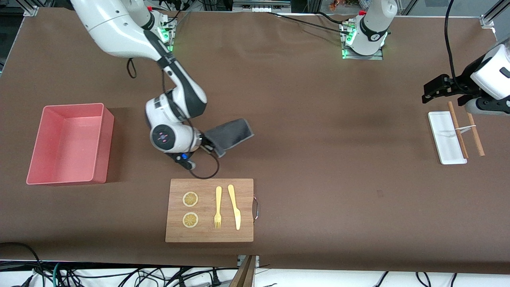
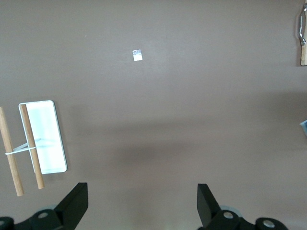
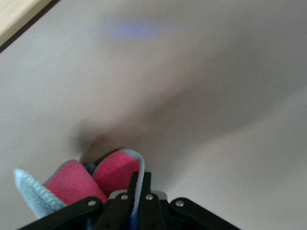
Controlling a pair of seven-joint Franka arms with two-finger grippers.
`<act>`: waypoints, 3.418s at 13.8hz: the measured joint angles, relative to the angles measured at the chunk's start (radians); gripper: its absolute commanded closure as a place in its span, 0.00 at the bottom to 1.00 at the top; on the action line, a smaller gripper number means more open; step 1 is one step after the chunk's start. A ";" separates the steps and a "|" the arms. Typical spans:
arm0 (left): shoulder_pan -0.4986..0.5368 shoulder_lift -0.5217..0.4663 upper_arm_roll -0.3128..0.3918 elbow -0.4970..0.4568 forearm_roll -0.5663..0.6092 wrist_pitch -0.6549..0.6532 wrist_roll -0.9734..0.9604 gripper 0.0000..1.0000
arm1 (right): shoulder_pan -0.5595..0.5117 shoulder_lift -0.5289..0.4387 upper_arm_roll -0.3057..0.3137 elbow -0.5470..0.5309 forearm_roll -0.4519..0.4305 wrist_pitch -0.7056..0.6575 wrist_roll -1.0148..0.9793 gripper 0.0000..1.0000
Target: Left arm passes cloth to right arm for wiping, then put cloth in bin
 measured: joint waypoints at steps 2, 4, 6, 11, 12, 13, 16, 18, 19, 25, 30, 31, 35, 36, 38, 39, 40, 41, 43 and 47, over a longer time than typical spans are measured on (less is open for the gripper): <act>-0.001 0.000 -0.016 0.000 0.005 0.000 0.000 0.00 | -0.010 -0.030 -0.069 0.000 -0.016 -0.083 -0.134 1.00; -0.001 0.000 -0.033 0.000 0.012 0.000 0.001 0.00 | -0.022 -0.059 -0.115 0.000 -0.034 -0.144 -0.240 1.00; -0.001 0.000 -0.044 0.000 0.014 0.000 0.001 0.00 | -0.033 -0.090 -0.150 0.001 -0.055 -0.190 -0.334 1.00; -0.001 0.002 -0.054 -0.001 0.014 0.000 0.003 0.00 | -0.086 -0.222 -0.180 0.078 -0.066 -0.386 -0.503 1.00; -0.001 0.002 -0.060 -0.001 0.014 0.000 0.003 0.00 | -0.097 -0.254 -0.198 0.115 -0.068 -0.455 -0.551 1.00; -0.001 0.002 -0.065 -0.001 0.014 0.000 0.003 0.00 | -0.104 -0.278 -0.228 0.152 -0.069 -0.522 -0.608 1.00; -0.001 0.002 -0.071 -0.001 0.014 0.000 0.003 0.00 | -0.116 -0.304 -0.349 0.234 -0.099 -0.641 -0.841 1.00; -0.001 0.002 -0.072 -0.002 0.014 0.000 0.003 0.00 | -0.124 -0.300 -0.424 0.240 -0.144 -0.646 -1.012 1.00; -0.001 0.002 -0.072 -0.002 0.014 0.000 0.003 0.00 | -0.130 -0.293 -0.458 0.240 -0.157 -0.646 -1.082 1.00; -0.001 0.003 -0.072 -0.002 0.014 0.000 0.003 0.00 | -0.170 -0.218 -0.543 0.155 -0.179 -0.461 -1.298 1.00; -0.001 0.003 -0.072 -0.002 0.014 0.000 0.003 0.00 | -0.196 -0.164 -0.548 -0.048 -0.179 -0.132 -1.317 0.61; -0.001 0.003 -0.072 -0.002 0.014 0.000 0.003 0.00 | -0.197 -0.157 -0.548 -0.066 -0.178 -0.098 -1.317 0.06; -0.001 0.003 -0.074 -0.002 0.014 0.000 0.003 0.00 | -0.198 -0.147 -0.548 -0.077 -0.157 -0.035 -1.317 0.00; -0.001 0.003 -0.075 -0.002 0.014 0.000 0.003 0.00 | -0.199 -0.155 -0.548 -0.071 -0.144 -0.031 -1.317 0.00; -0.001 0.004 -0.076 -0.002 0.014 0.000 0.003 0.00 | -0.200 -0.197 -0.548 -0.051 -0.097 -0.038 -1.317 0.00; -0.001 0.004 -0.078 -0.002 0.014 0.000 0.003 0.00 | -0.200 -0.233 -0.545 -0.040 -0.084 -0.062 -1.317 0.00; -0.001 0.004 -0.084 -0.002 0.015 0.000 0.003 0.00 | -0.200 -0.276 -0.533 -0.024 -0.082 -0.106 -1.317 0.00; -0.002 0.004 -0.088 -0.002 0.019 -0.001 0.003 0.00 | -0.201 -0.317 -0.511 -0.003 -0.082 -0.164 -1.308 0.00; -0.001 0.004 -0.091 -0.002 0.028 -0.002 0.003 0.00 | -0.200 -0.380 -0.458 0.034 -0.085 -0.265 -1.207 0.00; -0.001 0.004 -0.094 -0.002 0.028 -0.002 0.003 0.00 | -0.231 -0.464 -0.285 0.051 -0.108 -0.346 -1.003 0.00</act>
